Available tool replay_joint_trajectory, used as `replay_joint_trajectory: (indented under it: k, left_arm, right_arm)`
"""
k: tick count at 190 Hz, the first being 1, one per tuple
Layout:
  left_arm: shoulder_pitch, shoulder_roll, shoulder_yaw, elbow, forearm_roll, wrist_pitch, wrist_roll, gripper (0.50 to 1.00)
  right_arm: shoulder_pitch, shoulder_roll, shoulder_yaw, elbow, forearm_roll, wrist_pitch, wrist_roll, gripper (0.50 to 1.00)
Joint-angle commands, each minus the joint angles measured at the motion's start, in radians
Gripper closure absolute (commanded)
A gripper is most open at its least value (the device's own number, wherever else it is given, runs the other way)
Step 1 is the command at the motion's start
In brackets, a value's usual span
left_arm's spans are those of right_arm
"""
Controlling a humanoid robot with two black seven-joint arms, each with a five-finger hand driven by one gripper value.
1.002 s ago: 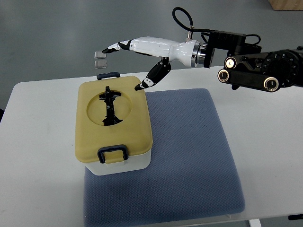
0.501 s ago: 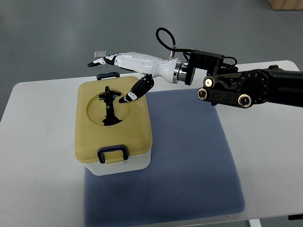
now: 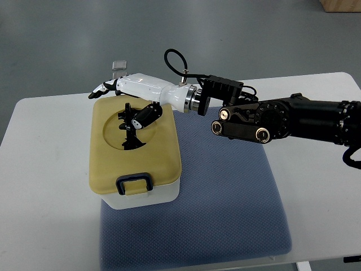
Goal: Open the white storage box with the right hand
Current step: 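Lift the yellow lid up off the white box with the right hand, then carry the lid beside the box and lower it onto the cushion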
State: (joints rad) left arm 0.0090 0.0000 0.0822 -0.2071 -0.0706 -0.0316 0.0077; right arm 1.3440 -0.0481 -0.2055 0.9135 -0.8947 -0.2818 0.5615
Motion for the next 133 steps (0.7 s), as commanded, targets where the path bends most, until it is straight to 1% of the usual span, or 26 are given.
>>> replay_joint_trajectory:
  k: [1,2,3,4,5,6,8,9,29,53,72,88,94,109,133]
  left_arm:
    - [0.000,0.000,0.001,0.000,0.000,0.001,0.000,0.500]
    - [0.000,0.000,0.001,0.000,0.000,-0.001,0.000,0.500]
    - [0.000,0.000,0.001,0.000,0.000,-0.001,0.000,0.500]
    - [0.000,0.000,0.001,0.000,0.000,-0.001,0.000,0.500]
    - [0.000,0.000,0.001,0.000,0.000,-0.001,0.000,0.500]
    - [0.000,0.000,0.001,0.000,0.000,-0.001,0.000,0.500]
    - [0.000,0.000,0.001,0.000,0.000,-0.001,0.000,0.500]
    - [0.000,0.000,0.001,0.000,0.000,-0.001,0.000,0.500]
    - [0.000,0.000,0.001,0.000,0.000,-0.001,0.000,0.500]
    - [0.000,0.000,0.001,0.000,0.000,0.001,0.000,0.500]
    - [0.002,0.000,-0.001,0.002,0.000,0.001,0.000,0.500]
    - [0.003,0.000,-0.001,0.000,0.000,0.001,0.000,0.500]
    - [0.003,0.000,-0.001,0.000,0.000,0.001,0.000,0.500]
    - [0.003,0.000,0.001,0.000,0.000,-0.001,0.000,0.500]
    - [0.003,0.000,0.001,0.000,0.000,-0.001,0.000,0.500]
  right_arm:
    - [-0.002,0.001,-0.002,-0.001,0.000,-0.007,-0.003,0.936]
    - [0.000,0.001,-0.002,-0.001,0.002,-0.008,-0.003,0.958]
    - [0.000,0.001,-0.002,-0.001,0.002,-0.008,-0.003,0.959]
    - [0.000,-0.001,-0.002,-0.001,0.002,-0.010,-0.003,0.975]
    - [0.000,-0.001,-0.002,-0.001,0.002,-0.010,-0.003,0.975]
    - [0.000,-0.001,-0.002,0.001,0.002,-0.011,-0.003,0.991]
    - [0.000,-0.001,-0.002,0.001,0.002,-0.011,-0.003,0.991]
    - [0.000,-0.001,-0.002,0.001,0.002,-0.013,-0.003,1.000]
    - [0.011,-0.013,0.001,0.007,0.013,-0.031,0.000,1.000]
    - [0.057,-0.055,0.000,0.024,0.016,-0.027,0.003,1.000]
    - [0.112,-0.131,0.000,0.079,0.022,-0.019,0.009,1.000]
    - [0.168,-0.228,-0.002,0.146,0.023,-0.007,0.008,1.000]
    - [0.176,-0.251,-0.002,0.162,0.023,0.000,0.009,1.000]
    - [0.201,-0.351,-0.002,0.215,0.025,0.026,0.009,1.000]
    - [0.204,-0.481,-0.002,0.282,0.013,0.050,0.020,1.000]
